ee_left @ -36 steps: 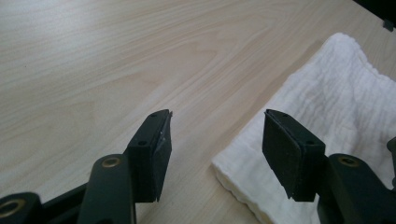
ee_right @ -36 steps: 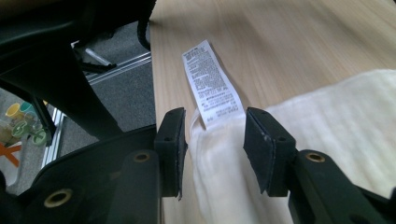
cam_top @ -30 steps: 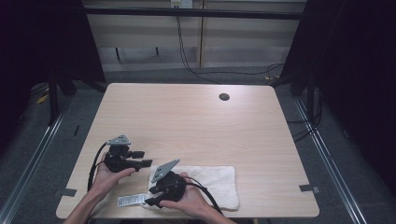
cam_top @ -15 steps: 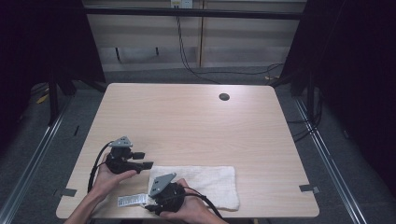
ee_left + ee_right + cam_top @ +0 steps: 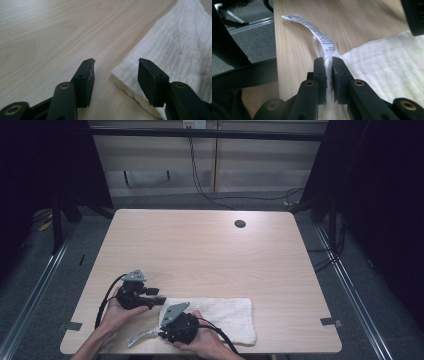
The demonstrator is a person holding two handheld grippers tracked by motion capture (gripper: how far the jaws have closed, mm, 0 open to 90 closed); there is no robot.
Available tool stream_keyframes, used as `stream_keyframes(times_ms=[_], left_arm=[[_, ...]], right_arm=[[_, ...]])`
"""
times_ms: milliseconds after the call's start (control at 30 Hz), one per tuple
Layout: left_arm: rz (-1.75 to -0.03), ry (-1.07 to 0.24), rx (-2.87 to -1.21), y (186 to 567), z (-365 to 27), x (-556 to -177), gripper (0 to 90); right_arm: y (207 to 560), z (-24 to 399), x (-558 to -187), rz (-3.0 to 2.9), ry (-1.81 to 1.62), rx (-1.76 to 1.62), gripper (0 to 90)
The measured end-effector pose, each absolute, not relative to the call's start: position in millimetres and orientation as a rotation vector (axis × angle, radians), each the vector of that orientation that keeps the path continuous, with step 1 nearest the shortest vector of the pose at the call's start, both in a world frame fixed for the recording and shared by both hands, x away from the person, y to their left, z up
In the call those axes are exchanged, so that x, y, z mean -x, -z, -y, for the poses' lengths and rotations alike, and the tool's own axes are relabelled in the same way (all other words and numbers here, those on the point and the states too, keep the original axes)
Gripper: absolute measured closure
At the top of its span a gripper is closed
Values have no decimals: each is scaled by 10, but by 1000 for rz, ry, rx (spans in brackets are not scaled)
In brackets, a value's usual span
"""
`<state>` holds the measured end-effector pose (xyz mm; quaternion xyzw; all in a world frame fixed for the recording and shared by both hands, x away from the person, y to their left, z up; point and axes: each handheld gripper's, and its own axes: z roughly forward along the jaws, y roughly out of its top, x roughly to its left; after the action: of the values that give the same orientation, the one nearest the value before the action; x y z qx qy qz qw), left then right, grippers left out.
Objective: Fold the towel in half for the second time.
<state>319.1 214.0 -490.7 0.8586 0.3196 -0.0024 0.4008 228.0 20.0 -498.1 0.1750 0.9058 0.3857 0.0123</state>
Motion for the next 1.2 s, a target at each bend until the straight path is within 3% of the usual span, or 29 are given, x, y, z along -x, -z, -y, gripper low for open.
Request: stream_keyframes(times_ms=[267,333,500,667,1200], left_arm=[[-781,39,-2220,4962,-2062,-3227,539],[-751,46,-2223,4970,-2046,-3208,611],[-725,37,-2248,4963,-1986,-3178,664],[-701,51,-2262,4968,-1987,-3149,838],[-794,146,-2129,4875,-2132,-3201,858]], right_arm=[[4975,-182,-2282,-2837,-1202,-568,827],[4975,-175,-2292,-2843,-1210,-581,828],[4975,-148,-2317,-2861,-1218,-611,832],[4961,-129,-2314,-2875,-1225,-626,838],[4762,-67,-2323,-2805,-1385,-653,839]])
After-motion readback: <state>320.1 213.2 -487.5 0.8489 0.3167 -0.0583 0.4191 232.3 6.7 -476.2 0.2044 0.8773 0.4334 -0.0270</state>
